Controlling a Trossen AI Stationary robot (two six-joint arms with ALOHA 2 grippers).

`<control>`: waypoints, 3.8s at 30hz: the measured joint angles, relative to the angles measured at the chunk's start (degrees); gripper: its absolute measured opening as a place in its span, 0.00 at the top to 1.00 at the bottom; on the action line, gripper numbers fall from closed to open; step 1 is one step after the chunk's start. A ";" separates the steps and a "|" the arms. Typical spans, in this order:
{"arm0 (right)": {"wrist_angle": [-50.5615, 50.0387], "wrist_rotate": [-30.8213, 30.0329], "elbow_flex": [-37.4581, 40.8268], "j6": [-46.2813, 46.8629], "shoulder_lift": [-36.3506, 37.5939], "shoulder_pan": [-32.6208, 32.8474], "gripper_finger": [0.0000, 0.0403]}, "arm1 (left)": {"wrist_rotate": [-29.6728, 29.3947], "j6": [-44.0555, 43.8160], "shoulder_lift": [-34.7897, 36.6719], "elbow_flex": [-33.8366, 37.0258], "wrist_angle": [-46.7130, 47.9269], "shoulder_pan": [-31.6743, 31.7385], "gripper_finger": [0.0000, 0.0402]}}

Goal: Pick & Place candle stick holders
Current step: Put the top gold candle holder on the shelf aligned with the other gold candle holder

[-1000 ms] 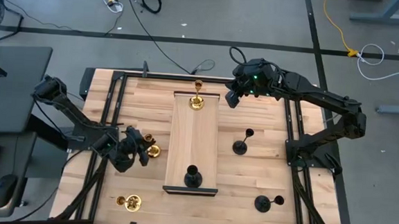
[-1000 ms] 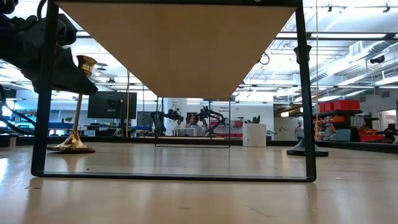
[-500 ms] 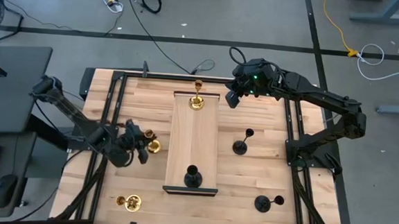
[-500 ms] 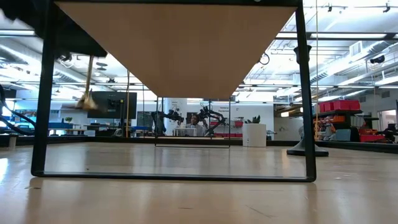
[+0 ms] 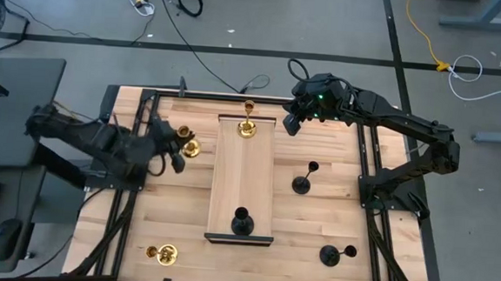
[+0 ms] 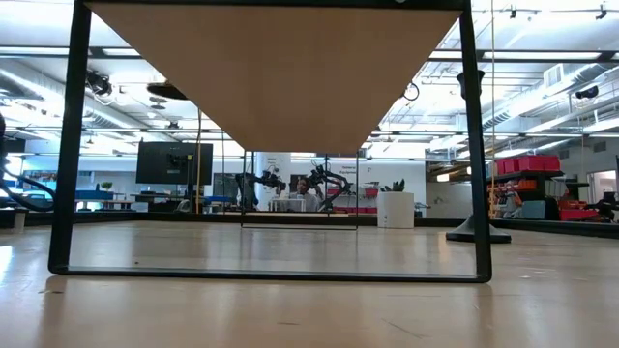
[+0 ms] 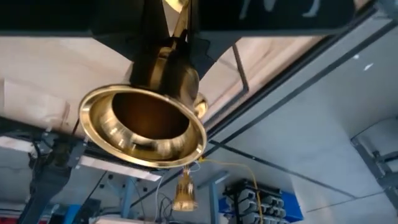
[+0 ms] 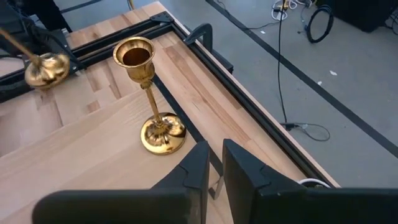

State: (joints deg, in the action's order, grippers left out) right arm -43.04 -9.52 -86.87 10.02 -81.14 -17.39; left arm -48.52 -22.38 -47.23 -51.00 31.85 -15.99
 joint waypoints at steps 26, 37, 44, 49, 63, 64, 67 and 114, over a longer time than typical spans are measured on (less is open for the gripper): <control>0.21 0.07 0.00 -3.26 0.00 0.00 0.88 | 42.53 14.46 -18.19 0.00 -29.10 36.70 0.93; 0.21 0.09 0.00 -4.59 0.00 -0.02 0.88 | 44.22 14.09 -20.38 0.00 -31.23 37.38 0.93; 0.19 0.11 0.00 -4.63 0.00 0.00 0.88 | 44.19 14.27 -20.36 0.00 -31.18 37.36 0.93; 0.19 0.11 0.00 -4.63 0.00 0.00 0.88 | 44.13 14.71 -20.36 0.00 -30.65 37.36 0.92; 0.19 0.13 0.00 -4.74 0.00 0.00 0.88 | 44.10 14.48 -20.36 0.00 -28.27 37.36 0.93; 0.19 0.13 0.00 -4.74 0.00 0.00 0.88 | 44.04 14.50 -20.36 0.00 -28.27 37.36 0.93; 0.19 0.13 0.00 -4.76 0.00 0.00 0.88 | 43.53 14.54 -20.36 0.00 -28.78 37.36 0.93; -0.20 1.81 0.00 -4.74 0.00 0.00 0.88 | 38.95 15.59 -20.32 0.09 -28.24 37.42 0.75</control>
State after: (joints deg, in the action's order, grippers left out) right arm -43.24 -7.70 -86.87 5.28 -81.14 -17.39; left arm -9.57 -6.79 -67.55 -50.92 3.61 21.43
